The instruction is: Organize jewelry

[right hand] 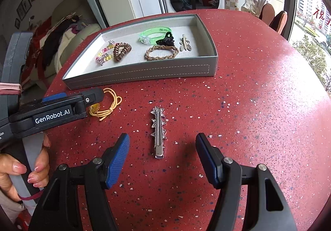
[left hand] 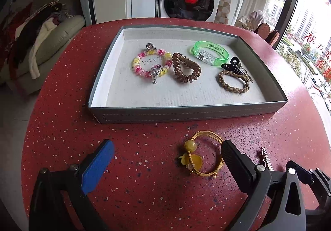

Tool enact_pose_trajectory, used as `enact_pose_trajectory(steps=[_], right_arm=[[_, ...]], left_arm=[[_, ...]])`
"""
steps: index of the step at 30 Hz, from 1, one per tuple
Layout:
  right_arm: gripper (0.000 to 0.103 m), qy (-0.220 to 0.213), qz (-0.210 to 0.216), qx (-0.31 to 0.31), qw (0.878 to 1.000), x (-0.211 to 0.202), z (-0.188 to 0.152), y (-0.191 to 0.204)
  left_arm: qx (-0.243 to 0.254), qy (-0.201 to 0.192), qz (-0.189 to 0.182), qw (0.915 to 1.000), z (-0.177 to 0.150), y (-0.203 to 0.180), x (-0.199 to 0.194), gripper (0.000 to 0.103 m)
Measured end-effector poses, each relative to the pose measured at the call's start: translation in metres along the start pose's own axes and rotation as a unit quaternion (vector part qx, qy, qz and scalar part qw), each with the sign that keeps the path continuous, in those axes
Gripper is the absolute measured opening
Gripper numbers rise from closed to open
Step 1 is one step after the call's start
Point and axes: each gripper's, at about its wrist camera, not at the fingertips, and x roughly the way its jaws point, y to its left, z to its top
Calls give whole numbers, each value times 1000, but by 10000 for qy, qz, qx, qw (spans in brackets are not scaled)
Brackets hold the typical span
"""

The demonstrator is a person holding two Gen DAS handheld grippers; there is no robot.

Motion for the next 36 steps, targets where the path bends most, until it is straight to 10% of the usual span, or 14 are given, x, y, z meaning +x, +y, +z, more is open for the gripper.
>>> enact_pose_trajectory(steps=[10, 16, 20, 36], right_arm=[[65, 88, -431, -464, 9980, 7, 0, 15], [45, 113, -551, -703, 9959, 7, 1, 21], [14, 145, -477, -777, 9957, 5, 1, 23], [11, -224, 195, -53, 9995, -24, 19, -4]], left_arm=[[310, 198, 76, 9993, -14, 5, -35, 100], [536, 85, 14, 9985, -22, 3, -52, 67], [696, 54, -55, 9975, -24, -1, -59, 32], [424, -201, -637, 9969, -21, 21, -114, 32]])
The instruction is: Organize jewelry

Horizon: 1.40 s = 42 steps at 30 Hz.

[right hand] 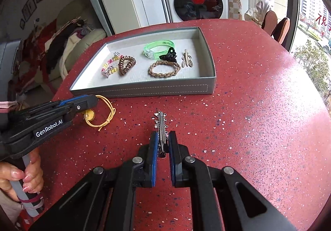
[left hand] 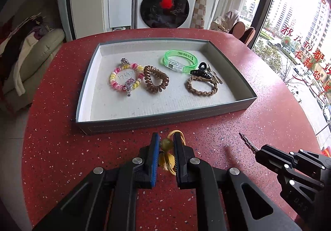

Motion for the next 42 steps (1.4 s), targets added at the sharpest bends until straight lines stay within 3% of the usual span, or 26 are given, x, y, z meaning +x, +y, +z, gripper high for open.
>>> enact_pose_trajectory(steps=[14, 24, 33, 42], right_arm=[[11, -384, 261, -131, 9988, -14, 47, 7], [11, -429, 374, -80, 9983, 1, 82, 2], [11, -305, 383, 27, 9988, 31, 107, -8], [11, -91, 234, 39, 9997, 71, 113, -14]], left_arm=[[6, -312, 21, 9995, 26, 4, -30, 32], [-70, -430, 171, 9989, 55, 17, -32, 32], [-181, -323, 405, 9985, 83, 36, -6, 32], [-161, -83, 618, 9979, 82, 39, 32, 32]])
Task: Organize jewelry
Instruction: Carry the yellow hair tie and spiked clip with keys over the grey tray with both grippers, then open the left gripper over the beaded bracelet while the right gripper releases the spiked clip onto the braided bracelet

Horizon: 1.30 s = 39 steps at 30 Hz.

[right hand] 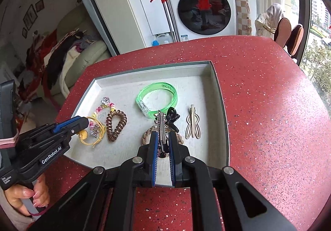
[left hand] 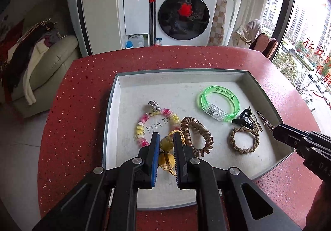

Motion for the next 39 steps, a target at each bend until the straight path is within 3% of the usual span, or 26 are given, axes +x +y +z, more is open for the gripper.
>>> enact_pose_trajectory(steps=[7, 16, 17, 21, 28, 29, 30, 32, 36, 39], right_arm=[[11, 200, -115, -8, 9997, 23, -7, -6], [12, 393, -79, 103, 9991, 34, -13, -13], [14, 401, -79, 104, 9991, 34, -12, -13], [40, 321, 10, 112, 9994, 29, -12, -12], [46, -44, 71, 139, 9999, 6, -12, -4], [47, -87, 67, 133, 9999, 3, -12, -3], [47, -130, 61, 130, 9998, 0, -13, -2], [48, -208, 45, 117, 9997, -6, -14, 0], [54, -313, 32, 159, 9994, -14, -18, 1], [64, -415, -12, 137, 9990, -20, -23, 3]], left_arm=[[80, 159, 113, 9998, -9, -2, 17, 32], [239, 53, 388, 9989, -17, -6, 21, 32], [242, 40, 430, 9988, -18, -7, 20, 32], [188, -44, 506, 9985, -20, -6, 15, 32], [78, -404, 514, 9978, -23, -2, -2, 33], [54, -415, 496, 9979, -22, -1, -4, 58], [15, -437, 508, 9978, -22, 1, -6, 103], [-93, -749, 592, 9954, -23, 3, -16, 103], [-56, -728, 510, 9960, -21, 2, -24, 103], [-66, -770, 537, 9956, -25, 1, -32, 103]])
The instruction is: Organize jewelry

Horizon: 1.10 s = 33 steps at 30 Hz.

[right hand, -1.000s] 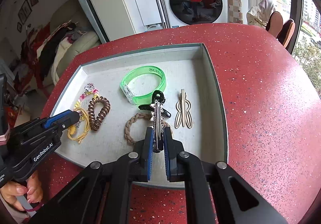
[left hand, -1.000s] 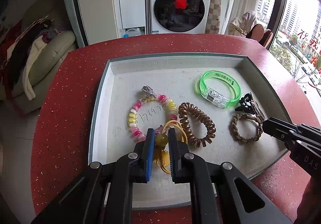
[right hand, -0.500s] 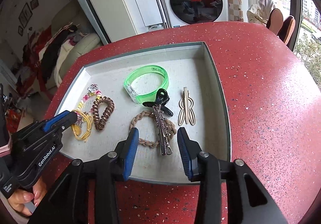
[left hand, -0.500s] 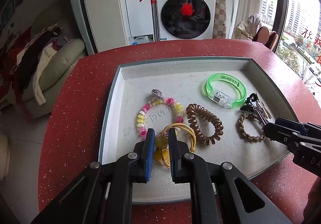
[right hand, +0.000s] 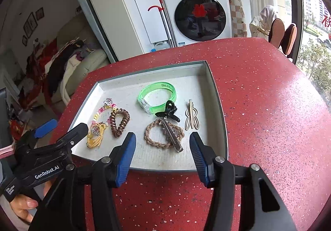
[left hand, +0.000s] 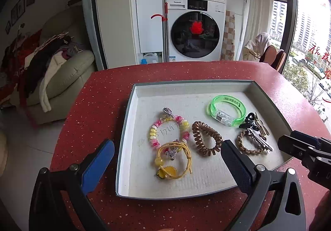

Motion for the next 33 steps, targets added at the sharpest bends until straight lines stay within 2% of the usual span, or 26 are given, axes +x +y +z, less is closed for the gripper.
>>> enact_pose_trajectory(steps=[5, 16, 22, 33], right_arm=[[81, -256, -154, -162, 9994, -12, -15, 7], [85, -724, -538, -336, 9954, -29, -51, 11], [85, -853, -713, -340, 9932, -36, -58, 8], [85, -889, -735, -484, 9921, -41, -58, 12]], left_arm=[[-65, -72, 105, 9999, -15, 1, -17, 103], [-202, -305, 398, 9985, -54, -2, -44, 103], [-371, -274, 452, 9979, -59, 0, -44, 103], [-292, -261, 530, 9978, -64, -4, -43, 103]])
